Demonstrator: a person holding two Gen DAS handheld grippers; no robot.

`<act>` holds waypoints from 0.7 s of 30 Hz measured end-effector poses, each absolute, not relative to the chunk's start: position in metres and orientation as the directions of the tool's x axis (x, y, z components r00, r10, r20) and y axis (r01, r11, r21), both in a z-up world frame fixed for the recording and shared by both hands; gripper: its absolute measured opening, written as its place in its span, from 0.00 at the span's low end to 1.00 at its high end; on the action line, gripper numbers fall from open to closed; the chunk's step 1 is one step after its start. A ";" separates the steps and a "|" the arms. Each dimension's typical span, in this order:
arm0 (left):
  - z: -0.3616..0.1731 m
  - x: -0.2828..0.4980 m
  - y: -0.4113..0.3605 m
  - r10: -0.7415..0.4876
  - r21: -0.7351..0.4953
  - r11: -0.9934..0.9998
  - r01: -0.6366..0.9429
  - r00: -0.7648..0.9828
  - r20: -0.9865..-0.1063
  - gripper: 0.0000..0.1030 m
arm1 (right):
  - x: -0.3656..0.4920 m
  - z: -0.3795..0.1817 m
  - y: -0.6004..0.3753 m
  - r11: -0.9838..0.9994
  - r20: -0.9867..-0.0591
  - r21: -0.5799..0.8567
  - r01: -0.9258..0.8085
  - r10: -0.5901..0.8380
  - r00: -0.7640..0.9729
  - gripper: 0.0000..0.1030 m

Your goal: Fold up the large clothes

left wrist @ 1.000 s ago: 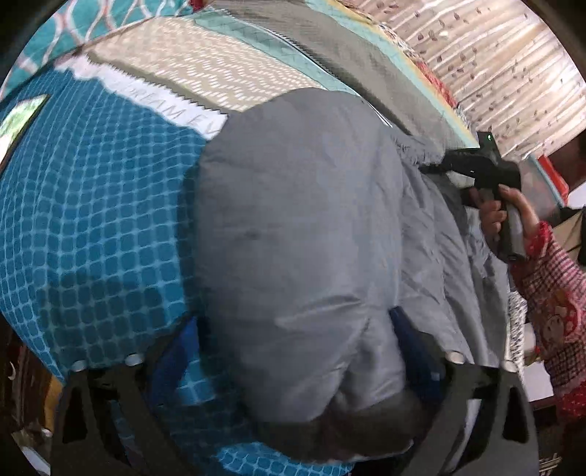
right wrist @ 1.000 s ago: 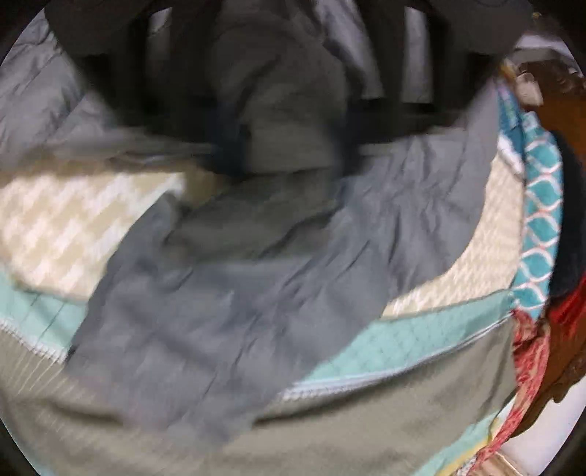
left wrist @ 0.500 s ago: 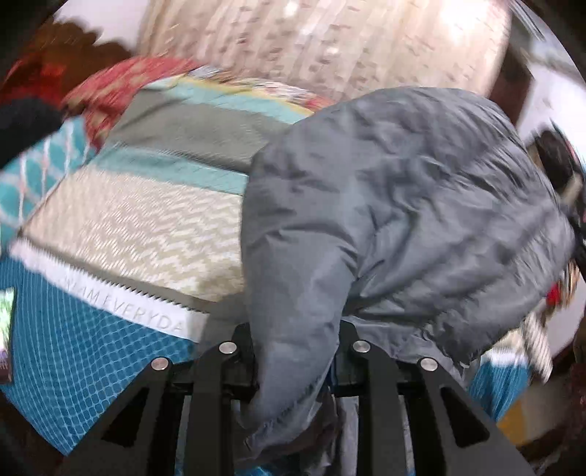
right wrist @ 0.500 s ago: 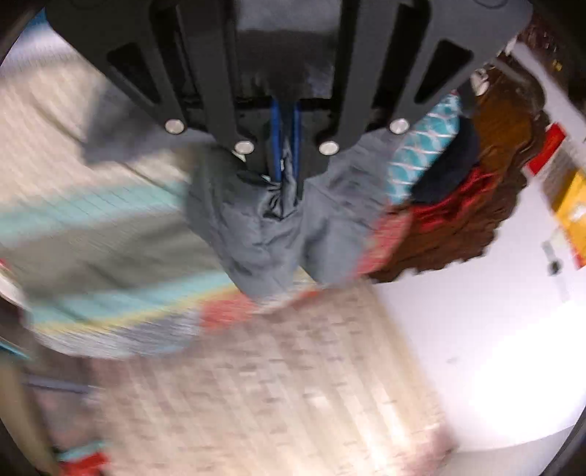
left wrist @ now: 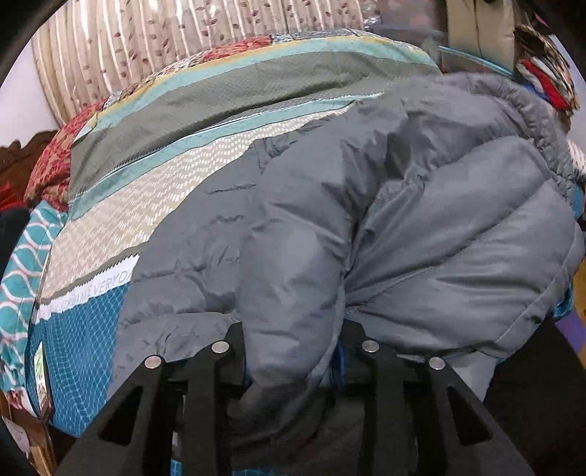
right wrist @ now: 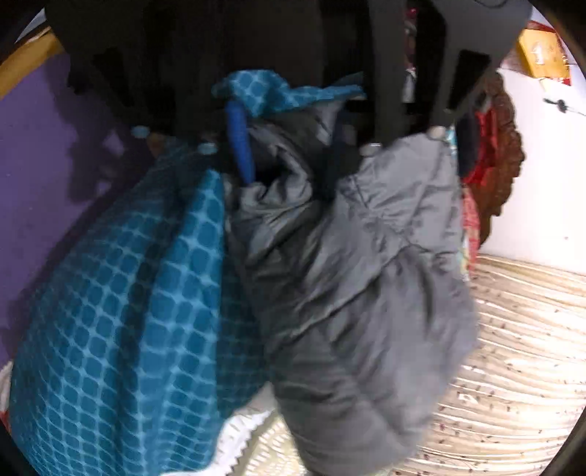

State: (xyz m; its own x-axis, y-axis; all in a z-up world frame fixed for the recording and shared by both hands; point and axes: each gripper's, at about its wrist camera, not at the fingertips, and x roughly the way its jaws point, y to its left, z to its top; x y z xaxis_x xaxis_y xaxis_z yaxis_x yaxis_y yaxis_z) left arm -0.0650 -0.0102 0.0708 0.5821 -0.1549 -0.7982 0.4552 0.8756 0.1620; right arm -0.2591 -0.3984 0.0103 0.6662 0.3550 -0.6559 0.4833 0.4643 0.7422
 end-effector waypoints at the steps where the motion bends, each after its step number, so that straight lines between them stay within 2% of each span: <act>1: 0.075 -0.065 -0.009 -0.158 0.154 0.880 0.450 0.583 -0.797 0.07 | -0.258 0.016 -0.398 0.478 -0.660 0.735 0.480 0.344 0.668 0.61; 2: 0.080 -0.064 -0.003 -0.164 0.142 0.887 0.440 0.586 -0.793 0.07 | -0.262 0.022 -0.399 0.504 -0.670 0.718 0.479 0.315 0.673 0.71; 3: 0.083 -0.061 0.001 -0.169 0.134 0.891 0.435 0.589 -0.790 0.09 | -0.268 0.023 -0.395 0.518 -0.673 0.709 0.479 0.296 0.678 0.73; 8: 0.105 -0.080 0.013 -0.213 0.098 0.899 0.426 0.622 -0.754 0.13 | -0.311 0.037 -0.403 0.594 -0.703 0.645 0.480 0.217 0.677 0.73; 12: 0.117 -0.100 0.031 -0.260 0.083 0.886 0.456 0.637 -0.725 0.18 | -0.325 0.082 -0.416 0.677 -0.710 0.568 0.468 0.115 0.695 0.73; 17: 0.135 -0.099 0.066 -0.299 0.012 0.901 0.434 0.640 -0.708 0.26 | -0.313 0.145 -0.403 0.810 -0.655 0.453 0.373 0.019 0.755 0.73; 21: 0.146 -0.072 0.078 -0.299 -0.025 0.918 0.395 0.651 -0.698 0.44 | -0.255 0.172 -0.378 0.880 -0.639 0.384 0.278 0.037 0.768 0.73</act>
State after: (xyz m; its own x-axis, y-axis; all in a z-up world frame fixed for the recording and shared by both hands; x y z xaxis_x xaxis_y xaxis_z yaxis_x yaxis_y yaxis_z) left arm -0.0715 0.0780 0.1462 0.6505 -0.2988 -0.6983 0.3953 0.9182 -0.0247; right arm -0.2555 -0.3776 0.1722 0.7681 0.0366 -0.6393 0.2781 0.8802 0.3845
